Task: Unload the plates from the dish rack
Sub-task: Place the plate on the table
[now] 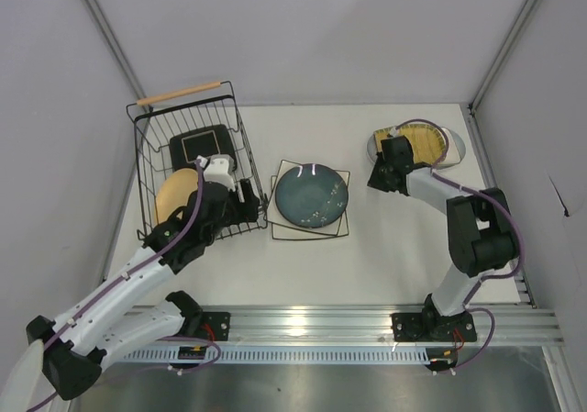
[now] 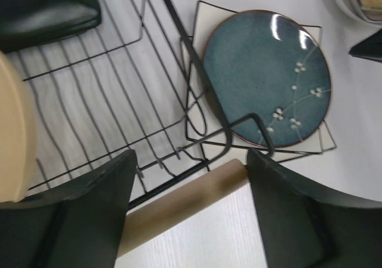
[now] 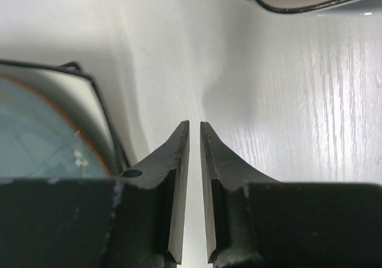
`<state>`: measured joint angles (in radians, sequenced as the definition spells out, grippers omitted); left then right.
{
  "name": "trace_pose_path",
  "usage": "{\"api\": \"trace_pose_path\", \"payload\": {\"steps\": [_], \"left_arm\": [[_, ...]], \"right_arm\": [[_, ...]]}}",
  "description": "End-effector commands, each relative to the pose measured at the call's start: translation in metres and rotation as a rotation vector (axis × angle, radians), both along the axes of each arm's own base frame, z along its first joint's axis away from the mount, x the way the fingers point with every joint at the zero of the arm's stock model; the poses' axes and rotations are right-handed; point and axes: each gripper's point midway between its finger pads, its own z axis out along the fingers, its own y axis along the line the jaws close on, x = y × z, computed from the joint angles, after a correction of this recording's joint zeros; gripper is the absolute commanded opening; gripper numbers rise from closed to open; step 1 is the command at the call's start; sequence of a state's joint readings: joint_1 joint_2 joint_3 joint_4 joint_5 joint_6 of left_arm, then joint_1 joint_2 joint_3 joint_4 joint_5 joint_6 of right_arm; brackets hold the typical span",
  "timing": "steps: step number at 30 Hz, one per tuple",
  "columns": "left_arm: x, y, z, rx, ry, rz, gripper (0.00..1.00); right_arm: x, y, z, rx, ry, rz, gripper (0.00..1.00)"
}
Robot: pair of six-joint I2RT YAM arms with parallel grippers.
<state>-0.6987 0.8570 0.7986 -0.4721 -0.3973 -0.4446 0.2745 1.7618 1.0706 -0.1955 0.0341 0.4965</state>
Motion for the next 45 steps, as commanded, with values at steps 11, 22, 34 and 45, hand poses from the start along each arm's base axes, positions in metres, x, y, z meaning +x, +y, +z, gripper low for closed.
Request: {"api": "trace_pose_path", "payload": {"steps": [11,22,34,45], "left_arm": [[0.007,0.011,-0.042,0.054,0.147,0.059,0.03],[0.008,0.046,-0.006,-0.079,-0.001,0.204,0.00],[0.104,-0.047,0.080,-0.232,-0.187,-0.024,0.00],[0.166,-0.087,-0.016,-0.068,0.094,-0.050,0.00]], "right_arm": [[-0.011,0.014,0.042,0.075,-0.119,0.050,0.17],[-0.018,0.017,0.037,0.112,-0.110,0.074,0.17],[-0.026,0.031,0.039,0.159,-0.112,0.135,0.17],[-0.044,0.045,0.106,0.166,-0.251,0.233,0.18]]}}
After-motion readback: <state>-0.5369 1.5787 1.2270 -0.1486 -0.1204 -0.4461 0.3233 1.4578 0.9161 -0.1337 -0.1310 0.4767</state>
